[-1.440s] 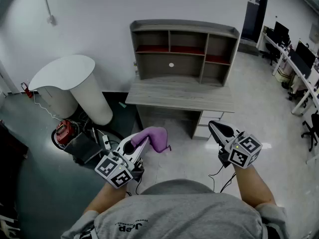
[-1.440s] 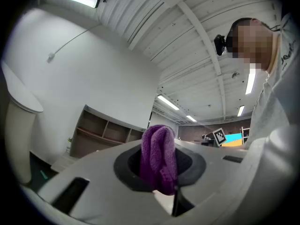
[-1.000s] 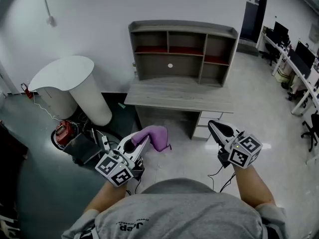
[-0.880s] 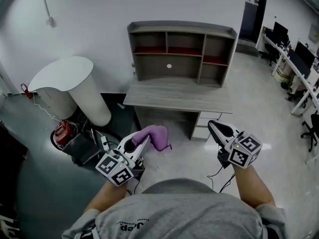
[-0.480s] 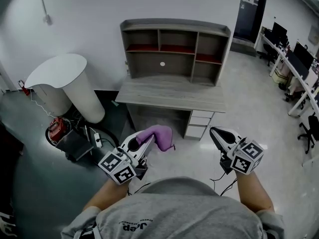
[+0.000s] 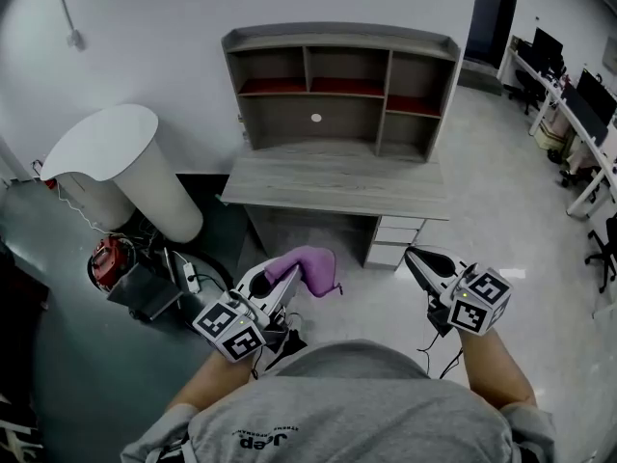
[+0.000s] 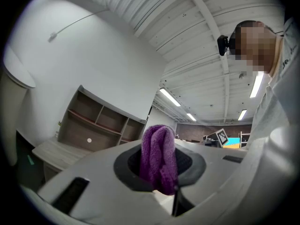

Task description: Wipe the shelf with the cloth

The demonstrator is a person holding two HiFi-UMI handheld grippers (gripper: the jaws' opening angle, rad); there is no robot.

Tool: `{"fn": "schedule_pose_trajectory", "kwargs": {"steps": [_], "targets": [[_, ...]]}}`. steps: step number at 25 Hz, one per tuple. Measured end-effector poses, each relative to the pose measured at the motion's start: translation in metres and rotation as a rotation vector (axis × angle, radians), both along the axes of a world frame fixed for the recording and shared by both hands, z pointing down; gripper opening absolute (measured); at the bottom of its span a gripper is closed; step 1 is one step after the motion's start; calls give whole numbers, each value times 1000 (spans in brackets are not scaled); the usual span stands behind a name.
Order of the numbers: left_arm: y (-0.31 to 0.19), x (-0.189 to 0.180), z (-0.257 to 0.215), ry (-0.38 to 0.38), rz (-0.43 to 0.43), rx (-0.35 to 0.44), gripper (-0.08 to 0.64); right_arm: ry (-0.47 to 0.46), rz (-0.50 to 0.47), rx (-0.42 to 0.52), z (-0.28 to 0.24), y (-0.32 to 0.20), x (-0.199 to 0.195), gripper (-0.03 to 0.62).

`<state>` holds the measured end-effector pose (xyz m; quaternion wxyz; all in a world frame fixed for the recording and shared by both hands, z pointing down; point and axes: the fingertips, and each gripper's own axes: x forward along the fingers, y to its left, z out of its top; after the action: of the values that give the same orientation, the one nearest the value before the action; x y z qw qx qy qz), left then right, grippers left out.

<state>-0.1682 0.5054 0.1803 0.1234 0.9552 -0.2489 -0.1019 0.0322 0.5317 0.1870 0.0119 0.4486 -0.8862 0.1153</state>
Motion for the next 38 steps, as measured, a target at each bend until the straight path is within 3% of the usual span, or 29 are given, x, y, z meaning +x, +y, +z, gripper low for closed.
{"fn": "schedule_pose_trajectory", "kwargs": {"steps": [7,12,16,21,26,31,34,38], "targets": [[-169,-48,9,34,44,0,74,5,10,0,4,-161,-55,21],[-285,-60,4,-11,86,-3,74,-12,40,11,-3,-267,-77,21],[-355,-57,17,-40,71,-32,74,3,50,-6,2,-335,-75,21],[-408,-31,50,-108,14,-64,74,15,15,-24,18,-400,-50,21],[-460,3,89,-235,-156,-75,74,35,-89,-11,40,-448,-3,21],[-527,4,142,-374,-396,-173,74,72,-211,-58,80,-487,22,21],[-583,-16,185,-524,-483,-205,74,60,-230,-99,103,-507,19,22],[-690,-45,254,-797,-535,-149,74,44,-155,-161,142,-542,16,23]]}}
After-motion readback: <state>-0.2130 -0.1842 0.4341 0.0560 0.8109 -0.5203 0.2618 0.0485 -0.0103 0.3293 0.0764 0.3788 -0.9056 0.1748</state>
